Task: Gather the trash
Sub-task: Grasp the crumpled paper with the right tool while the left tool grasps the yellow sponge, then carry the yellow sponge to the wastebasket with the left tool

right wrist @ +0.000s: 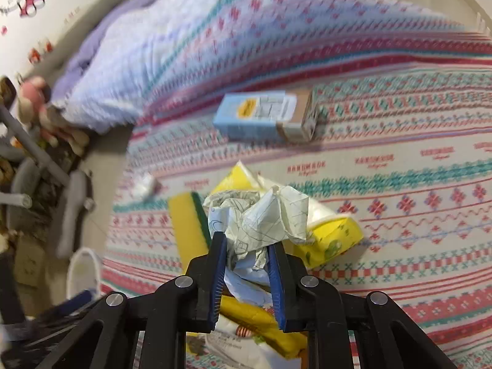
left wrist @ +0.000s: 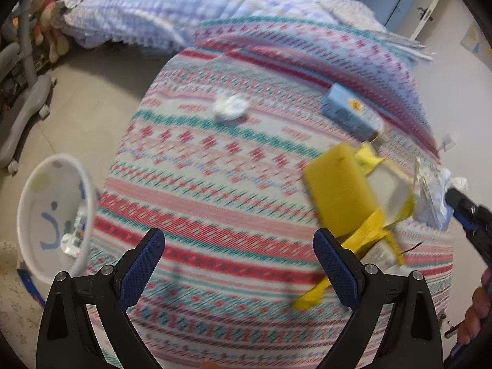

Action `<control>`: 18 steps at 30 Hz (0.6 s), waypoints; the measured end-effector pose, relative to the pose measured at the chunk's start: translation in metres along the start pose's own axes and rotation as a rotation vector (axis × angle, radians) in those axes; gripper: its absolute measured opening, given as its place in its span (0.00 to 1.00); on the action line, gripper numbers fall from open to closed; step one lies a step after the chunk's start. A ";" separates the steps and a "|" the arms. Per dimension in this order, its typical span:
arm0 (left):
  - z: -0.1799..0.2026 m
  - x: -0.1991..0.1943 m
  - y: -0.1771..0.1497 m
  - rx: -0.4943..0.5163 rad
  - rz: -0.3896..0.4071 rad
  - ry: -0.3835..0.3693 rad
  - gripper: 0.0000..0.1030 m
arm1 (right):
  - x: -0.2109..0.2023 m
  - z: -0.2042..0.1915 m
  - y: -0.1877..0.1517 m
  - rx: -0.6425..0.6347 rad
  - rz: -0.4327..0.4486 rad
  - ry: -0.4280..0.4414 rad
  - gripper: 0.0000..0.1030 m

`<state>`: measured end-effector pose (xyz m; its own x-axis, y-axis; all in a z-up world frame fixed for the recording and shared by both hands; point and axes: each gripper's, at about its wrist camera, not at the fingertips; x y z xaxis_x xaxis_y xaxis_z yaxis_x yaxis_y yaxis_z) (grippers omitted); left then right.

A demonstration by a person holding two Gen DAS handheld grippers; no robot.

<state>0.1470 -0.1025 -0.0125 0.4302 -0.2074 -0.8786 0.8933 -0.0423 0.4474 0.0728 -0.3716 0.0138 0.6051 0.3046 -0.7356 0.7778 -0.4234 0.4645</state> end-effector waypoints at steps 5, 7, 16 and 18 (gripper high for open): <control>0.024 0.004 0.015 0.016 0.013 -0.075 0.95 | -0.037 0.016 0.002 0.018 0.069 0.001 0.23; 0.030 0.011 0.020 -0.002 -0.010 -0.115 0.90 | -0.047 0.025 0.002 0.024 0.088 -0.023 0.23; 0.066 0.053 0.034 -0.060 -0.116 -0.197 0.54 | -0.062 0.063 -0.004 0.044 0.084 -0.136 0.23; 0.074 0.058 0.036 -0.065 -0.126 -0.205 0.45 | -0.063 0.068 -0.006 0.039 0.078 -0.144 0.23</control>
<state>0.1948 -0.1881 -0.0351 0.2854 -0.3988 -0.8715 0.9476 -0.0184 0.3188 0.0185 -0.4465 0.0245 0.6306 0.1455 -0.7623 0.7205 -0.4749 0.5054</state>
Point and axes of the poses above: each gripper's, at about its wrist camera, not at the fingertips, and x roughly the way its jaws point, z to its right, y to its top, and after that the axes turned 2 degrees about z, right-handed
